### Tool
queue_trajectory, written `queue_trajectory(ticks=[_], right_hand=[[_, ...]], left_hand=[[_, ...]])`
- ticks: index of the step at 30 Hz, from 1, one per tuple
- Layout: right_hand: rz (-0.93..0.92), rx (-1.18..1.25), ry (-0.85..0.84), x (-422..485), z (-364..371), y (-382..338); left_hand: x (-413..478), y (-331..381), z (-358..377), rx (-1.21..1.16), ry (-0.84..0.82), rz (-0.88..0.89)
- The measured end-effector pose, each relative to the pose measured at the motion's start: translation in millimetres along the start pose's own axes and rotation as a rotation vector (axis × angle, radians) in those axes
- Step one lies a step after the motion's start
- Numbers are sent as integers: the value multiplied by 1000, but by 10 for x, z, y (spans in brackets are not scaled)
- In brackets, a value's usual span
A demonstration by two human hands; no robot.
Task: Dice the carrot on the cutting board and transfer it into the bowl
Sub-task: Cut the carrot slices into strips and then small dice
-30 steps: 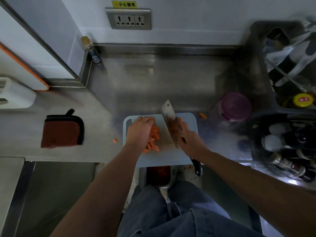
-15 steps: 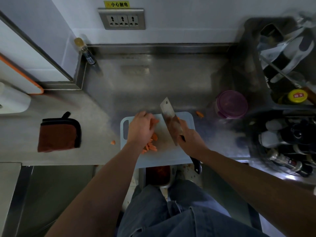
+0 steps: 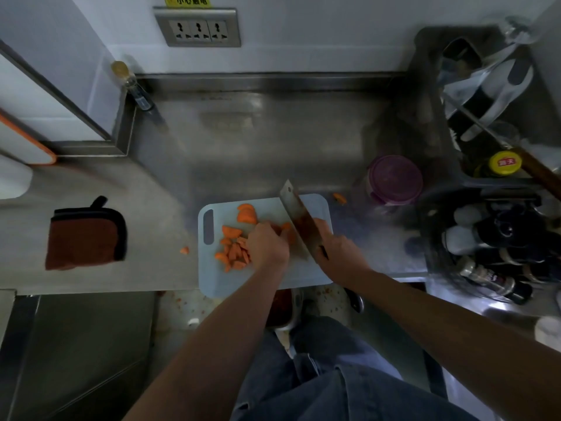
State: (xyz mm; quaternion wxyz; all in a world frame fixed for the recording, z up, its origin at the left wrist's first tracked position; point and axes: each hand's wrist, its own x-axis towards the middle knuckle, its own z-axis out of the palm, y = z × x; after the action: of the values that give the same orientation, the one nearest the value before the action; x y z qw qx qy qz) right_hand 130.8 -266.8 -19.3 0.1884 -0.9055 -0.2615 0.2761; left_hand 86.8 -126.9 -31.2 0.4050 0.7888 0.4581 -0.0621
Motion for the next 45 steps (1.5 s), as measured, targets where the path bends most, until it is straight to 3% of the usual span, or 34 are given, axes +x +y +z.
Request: queue_trajectory(ticks=[11, 16, 23, 32, 45], right_hand=[[-45, -60, -32, -76, -4, -44], [-67, -9, 54, 16, -74, -39], [-41, -116, -110, 3, -133, -156], [-15, -146, -174, 50, -87, -221], [-55, -64, -62, 22, -17, -72]], left_hand=[[32, -20, 89, -82, 10, -151], [21, 12, 120, -130, -41, -180], [48, 28, 109, -142, -56, -207], [109, 11, 117, -169, -80, -242], [146, -69, 138, -127, -76, -192]])
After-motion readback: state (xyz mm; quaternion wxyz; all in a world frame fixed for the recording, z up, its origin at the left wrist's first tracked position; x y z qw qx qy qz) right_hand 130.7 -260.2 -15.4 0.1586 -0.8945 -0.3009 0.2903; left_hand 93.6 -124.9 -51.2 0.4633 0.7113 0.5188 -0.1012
